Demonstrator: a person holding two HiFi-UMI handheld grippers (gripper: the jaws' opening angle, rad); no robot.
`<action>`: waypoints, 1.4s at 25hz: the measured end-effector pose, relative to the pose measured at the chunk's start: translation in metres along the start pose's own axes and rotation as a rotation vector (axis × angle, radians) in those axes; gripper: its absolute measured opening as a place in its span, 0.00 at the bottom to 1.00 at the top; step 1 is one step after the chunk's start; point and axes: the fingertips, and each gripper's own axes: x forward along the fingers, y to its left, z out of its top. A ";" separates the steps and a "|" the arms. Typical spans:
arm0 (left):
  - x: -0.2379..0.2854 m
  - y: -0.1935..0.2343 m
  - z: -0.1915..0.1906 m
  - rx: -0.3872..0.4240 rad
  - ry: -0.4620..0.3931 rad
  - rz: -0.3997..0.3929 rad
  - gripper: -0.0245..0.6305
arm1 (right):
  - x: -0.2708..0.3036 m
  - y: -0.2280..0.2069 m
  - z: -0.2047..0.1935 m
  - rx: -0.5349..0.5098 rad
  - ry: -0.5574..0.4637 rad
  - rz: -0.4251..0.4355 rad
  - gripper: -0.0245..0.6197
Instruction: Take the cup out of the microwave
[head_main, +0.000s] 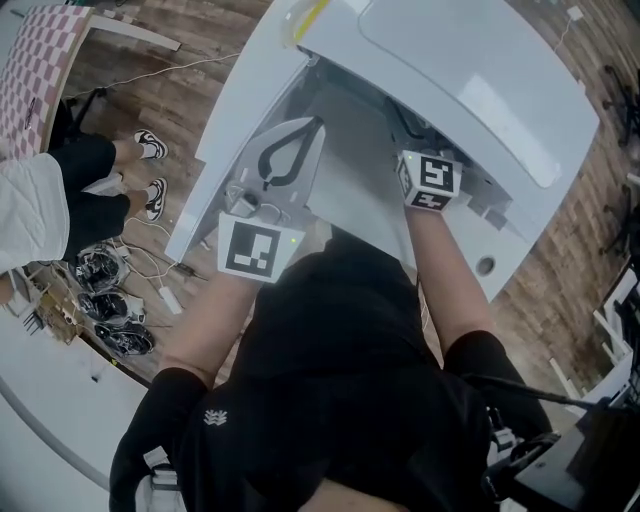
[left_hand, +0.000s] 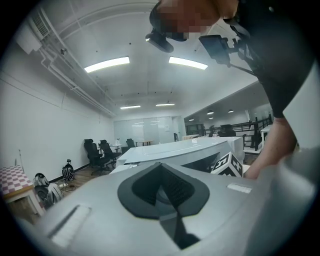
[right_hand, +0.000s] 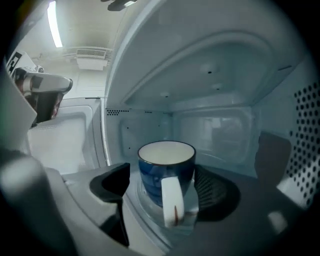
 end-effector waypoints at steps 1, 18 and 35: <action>0.000 0.001 0.000 -0.008 -0.002 0.002 0.05 | 0.003 0.000 -0.001 0.000 0.004 -0.003 0.65; 0.004 0.003 -0.006 -0.068 0.008 0.007 0.05 | 0.033 -0.006 -0.005 -0.060 0.021 0.011 0.65; -0.035 0.004 0.029 -0.060 -0.048 0.063 0.05 | -0.008 0.017 0.013 -0.022 0.025 0.091 0.65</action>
